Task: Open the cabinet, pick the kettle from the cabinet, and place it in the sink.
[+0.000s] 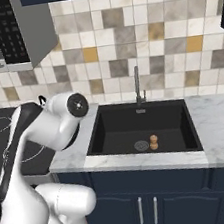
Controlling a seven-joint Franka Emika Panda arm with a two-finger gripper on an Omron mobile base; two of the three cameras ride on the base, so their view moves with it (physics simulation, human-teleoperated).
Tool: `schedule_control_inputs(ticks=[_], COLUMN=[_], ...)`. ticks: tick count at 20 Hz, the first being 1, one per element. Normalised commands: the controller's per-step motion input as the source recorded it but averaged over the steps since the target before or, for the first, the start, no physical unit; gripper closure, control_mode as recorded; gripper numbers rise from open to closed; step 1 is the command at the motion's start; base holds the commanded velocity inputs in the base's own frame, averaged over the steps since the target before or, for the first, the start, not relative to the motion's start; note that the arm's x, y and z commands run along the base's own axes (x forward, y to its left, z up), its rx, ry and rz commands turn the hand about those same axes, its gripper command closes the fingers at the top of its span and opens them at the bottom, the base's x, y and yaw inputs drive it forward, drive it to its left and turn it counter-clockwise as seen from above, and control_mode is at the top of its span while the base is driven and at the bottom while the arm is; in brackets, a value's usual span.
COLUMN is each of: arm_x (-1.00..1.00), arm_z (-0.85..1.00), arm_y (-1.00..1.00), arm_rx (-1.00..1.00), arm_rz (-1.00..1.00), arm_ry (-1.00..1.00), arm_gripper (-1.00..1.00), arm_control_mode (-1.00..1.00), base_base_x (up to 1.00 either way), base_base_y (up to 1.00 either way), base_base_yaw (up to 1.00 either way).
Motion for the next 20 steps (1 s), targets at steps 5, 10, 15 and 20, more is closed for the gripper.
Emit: schedule_control_inputs(ticks=[5, 10, 15, 20], arm_x=[0.0, 0.0, 0.01, 0.08], arm_z=[0.0, 0.0, 0.0, -0.01], arm_y=[-0.33, -0.36, -0.38, -0.35], arm_rx=[0.0, 0.0, 0.0, 0.0], arm_rz=[-0.38, -0.07, 0.0, 0.03], arm_ry=[0.2, 0.12, 0.09, 0.05], arm_gripper=[1.0, 1.0, 1.0, 1.0], arm_control_mode=[-1.0, -1.0, -1.0, -1.0], base_base_x=[0.0, 0.0, 0.0, 0.0], base_base_y=[0.0, 0.0, 0.0, 0.0], base_base_yaw=[0.0, 0.0, 0.0, 0.0])
